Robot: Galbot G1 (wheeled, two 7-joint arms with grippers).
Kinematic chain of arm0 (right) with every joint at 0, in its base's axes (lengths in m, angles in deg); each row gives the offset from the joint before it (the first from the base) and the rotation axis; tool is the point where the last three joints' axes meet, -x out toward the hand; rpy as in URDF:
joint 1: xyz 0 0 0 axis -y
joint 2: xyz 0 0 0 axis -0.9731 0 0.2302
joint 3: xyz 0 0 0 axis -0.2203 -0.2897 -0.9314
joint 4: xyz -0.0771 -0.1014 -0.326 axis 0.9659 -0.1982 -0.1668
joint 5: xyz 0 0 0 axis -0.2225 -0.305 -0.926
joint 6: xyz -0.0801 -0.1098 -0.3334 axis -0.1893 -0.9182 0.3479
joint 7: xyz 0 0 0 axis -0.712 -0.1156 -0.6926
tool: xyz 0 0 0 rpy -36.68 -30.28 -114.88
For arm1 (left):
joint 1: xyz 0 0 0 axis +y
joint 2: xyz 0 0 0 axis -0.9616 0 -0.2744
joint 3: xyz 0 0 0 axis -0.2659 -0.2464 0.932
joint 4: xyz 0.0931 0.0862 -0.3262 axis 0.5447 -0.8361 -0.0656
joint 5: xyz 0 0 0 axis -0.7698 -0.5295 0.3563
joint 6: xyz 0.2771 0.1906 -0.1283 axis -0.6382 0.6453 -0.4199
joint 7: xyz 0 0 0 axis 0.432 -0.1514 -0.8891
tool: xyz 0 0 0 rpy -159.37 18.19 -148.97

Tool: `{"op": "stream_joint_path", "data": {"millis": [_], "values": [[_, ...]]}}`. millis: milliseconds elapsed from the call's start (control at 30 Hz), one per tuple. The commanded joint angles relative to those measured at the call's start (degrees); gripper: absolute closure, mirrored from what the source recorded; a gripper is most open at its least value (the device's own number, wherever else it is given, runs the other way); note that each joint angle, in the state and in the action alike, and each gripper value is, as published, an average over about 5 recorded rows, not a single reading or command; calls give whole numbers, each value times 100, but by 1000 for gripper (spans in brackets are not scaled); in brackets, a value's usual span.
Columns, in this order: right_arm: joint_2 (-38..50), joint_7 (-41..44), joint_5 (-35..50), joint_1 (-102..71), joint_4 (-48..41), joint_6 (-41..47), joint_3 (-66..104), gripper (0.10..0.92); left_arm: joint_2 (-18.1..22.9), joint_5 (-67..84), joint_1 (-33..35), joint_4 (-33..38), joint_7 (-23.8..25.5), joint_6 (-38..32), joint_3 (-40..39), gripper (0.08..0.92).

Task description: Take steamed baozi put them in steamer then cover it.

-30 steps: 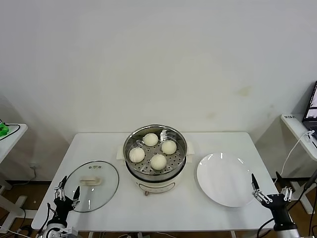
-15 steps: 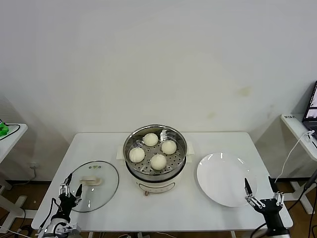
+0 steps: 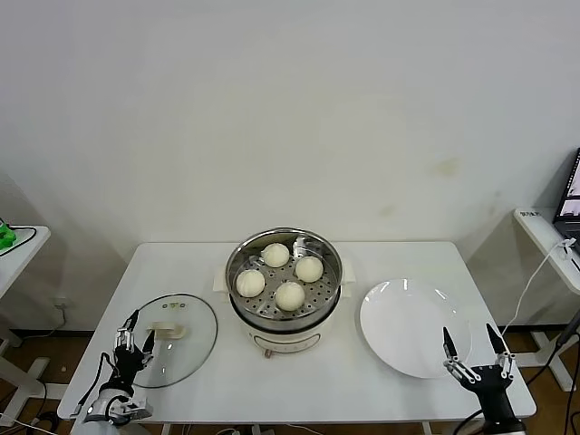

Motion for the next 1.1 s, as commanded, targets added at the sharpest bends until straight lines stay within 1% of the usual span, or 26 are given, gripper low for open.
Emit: {"op": "stream_joint_path", "data": {"millis": [33, 667, 933, 1033, 1100], "values": [[-22, 10, 5, -16, 44, 3, -17, 203, -18, -42, -201, -104, 17, 7, -118, 177], [-79, 18, 21, -36, 130, 17, -35, 203, -42, -74, -835, -547, 32, 24, -434, 177], [-91, 24, 24, -37, 153, 20, -37, 203, -6, -140, -931, -696, 7, 4, -478, 177], [-91, 24, 30, -30, 157, 22, -39, 203, 8, -169, -929, -731, -6, -13, -483, 212], [-91, 24, 34, -22, 156, 24, -41, 203, 22, -192, -928, -747, -19, -25, -483, 267]]}}
